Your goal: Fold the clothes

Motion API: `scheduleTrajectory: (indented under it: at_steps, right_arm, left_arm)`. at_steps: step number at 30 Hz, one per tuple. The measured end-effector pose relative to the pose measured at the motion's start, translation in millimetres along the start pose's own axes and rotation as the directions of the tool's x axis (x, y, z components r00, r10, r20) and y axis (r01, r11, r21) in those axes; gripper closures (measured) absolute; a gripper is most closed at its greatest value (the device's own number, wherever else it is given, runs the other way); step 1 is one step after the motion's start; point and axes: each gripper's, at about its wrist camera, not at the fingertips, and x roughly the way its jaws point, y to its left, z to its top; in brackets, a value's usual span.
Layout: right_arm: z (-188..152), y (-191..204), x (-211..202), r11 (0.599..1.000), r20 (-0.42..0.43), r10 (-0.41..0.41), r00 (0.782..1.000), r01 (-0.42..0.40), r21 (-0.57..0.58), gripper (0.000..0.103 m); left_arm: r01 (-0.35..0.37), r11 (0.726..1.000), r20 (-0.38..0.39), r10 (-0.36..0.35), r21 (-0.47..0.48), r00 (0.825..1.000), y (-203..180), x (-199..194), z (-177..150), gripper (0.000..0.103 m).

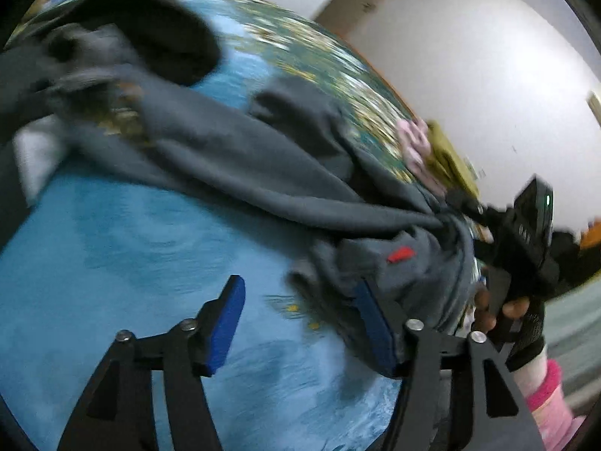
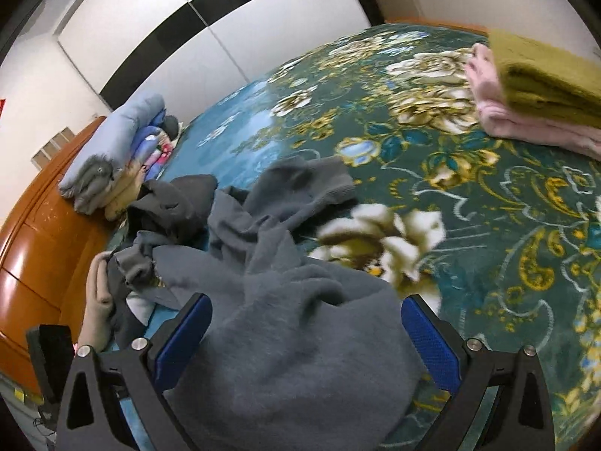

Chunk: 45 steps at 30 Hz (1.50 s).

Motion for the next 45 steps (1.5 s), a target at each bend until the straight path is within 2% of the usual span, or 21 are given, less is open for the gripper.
scheduleTrajectory:
  at_steps: [3, 6, 8, 9, 10, 11, 13, 16, 18, 22, 24, 26, 28, 29, 32, 33, 35, 38, 42, 45]
  right_arm:
    - [-1.2, -4.5, -16.4, 0.999, 0.011, -0.035, 0.999, 0.035, -0.015, 0.001]
    - [-3.2, -12.4, -31.3, 0.998, 0.016, -0.066, 0.998, 0.066, -0.017, 0.001]
    - [-4.7, -18.6, -36.1, 0.997, 0.013, -0.083, 0.996, 0.083, -0.006, 0.001]
    - [-5.7, -20.5, -37.7, 0.996, 0.012, -0.089, 0.996, 0.089, -0.002, 0.001]
    - [-6.6, -22.4, -39.3, 0.996, 0.011, -0.094, 0.995, 0.094, 0.001, 0.001]
    - [-6.5, -23.4, -40.0, 0.995, 0.009, -0.097, 0.995, 0.097, 0.002, 0.001]
    - [-6.9, -22.4, -39.9, 0.995, 0.009, -0.102, 0.995, 0.102, -0.001, 0.001]
    - [-5.6, -18.8, -38.7, 0.995, 0.008, -0.1, 0.995, 0.1, -0.01, 0.001]
    - [-5.0, -15.4, -37.2, 0.995, 0.007, -0.098, 0.995, 0.098, -0.022, 0.001]
    - [-4.4, -7.6, -35.0, 0.995, 0.004, -0.088, 0.996, 0.089, -0.037, 0.001]
    - [-3.1, -2.2, -35.4, 0.996, 0.008, -0.079, 0.997, 0.079, -0.049, 0.001]
    - [-1.1, 4.2, -35.6, 0.996, 0.013, -0.066, 0.998, 0.067, -0.063, 0.001]
    - [1.3, 12.1, -32.7, 0.996, 0.014, -0.048, 0.999, 0.049, -0.076, 0.001]
    - [2.7, 16.9, -30.0, 0.996, 0.012, -0.035, 0.999, 0.036, -0.082, 0.001]
    - [3.5, 28.4, -15.8, 0.997, -0.004, 0.012, 1.0, -0.012, -0.079, 0.001]
    - [2.9, 32.3, -10.3, 0.997, -0.012, 0.025, 1.0, -0.025, -0.077, 0.001]
    - [0.1, 43.1, 5.6, 0.996, -0.039, 0.055, 0.998, -0.058, -0.074, 0.001]
    - [-3.2, 57.3, 28.8, 0.992, -0.083, 0.103, 0.991, -0.109, -0.062, 0.001]
    - [1.2, 70.4, 59.2, 0.986, -0.131, 0.165, 0.978, -0.168, -0.011, 0.001]
    - [12.0, 81.8, 81.5, 0.976, -0.149, 0.219, 0.964, -0.215, 0.04, 0.001]
  left_arm:
    - [0.02, 0.993, -0.027, -0.017, 0.115, 0.999, -31.2, 24.0, 0.7, 0.035]
    - [0.012, 0.98, -0.033, -0.006, 0.201, 0.999, -51.9, 42.0, 2.1, 0.034]
    - [0.022, 0.978, -0.035, -0.015, 0.208, 0.999, -57.3, 49.1, 3.6, 0.038]
    - [0.038, 0.981, -0.038, -0.031, 0.192, 0.999, -57.5, 52.2, 4.8, 0.045]
    - [0.046, 0.985, -0.043, -0.039, 0.164, 0.998, -55.4, 55.0, 6.4, 0.062]
    - [0.052, 0.99, -0.049, -0.045, 0.134, 0.998, -52.7, 57.7, 8.1, 0.074]
    - [0.077, 0.994, -0.052, -0.073, 0.078, 0.996, -44.6, 58.1, 9.2, 0.085]
    - [0.138, 0.99, -0.029, -0.138, 0.001, 0.99, -28.7, 47.0, 7.6, 0.088]
    - [0.156, 0.986, 0.003, -0.156, -0.05, 0.988, -16.8, 32.8, 9.0, 0.089]
    - [0.107, 0.991, 0.119, -0.097, -0.084, 0.988, 6.5, -15.5, 17.5, 0.09]
    - [0.054, 0.994, 0.203, -0.034, -0.095, 0.979, 21.1, -53.0, 24.4, 0.09]
    - [-0.027, 0.994, 0.3, 0.058, -0.106, 0.952, 36.3, -96.5, 33.1, 0.09]
    - [-0.131, 0.984, 0.388, 0.168, -0.118, 0.906, 51.5, -139.3, 42.5, 0.09]
    - [-0.197, 0.972, 0.421, 0.235, -0.131, 0.876, 60.5, -157.9, 47.8, 0.09]
    - [-0.347, 0.917, 0.432, 0.399, -0.197, 0.809, 91.2, -184.1, 56.1, 0.09]
    - [-0.381, 0.897, 0.416, 0.441, -0.224, 0.795, 102.9, -185.8, 58.0, 0.09]
    - [-0.389, 0.873, 0.359, 0.478, -0.294, 0.801, 130.0, -179.5, 57.1, 0.09]
    - [-0.321, 0.863, 0.302, 0.449, -0.39, 0.841, 156.7, -169.8, 41.9, 0.089]
    - [-0.249, 0.857, 0.303, 0.41, -0.452, 0.86, 170.4, -179.2, 15.2, 0.083]
    - [-0.203, 0.84, 0.294, 0.387, -0.503, 0.874, 180.1, -189.9, -2.4, 0.065]
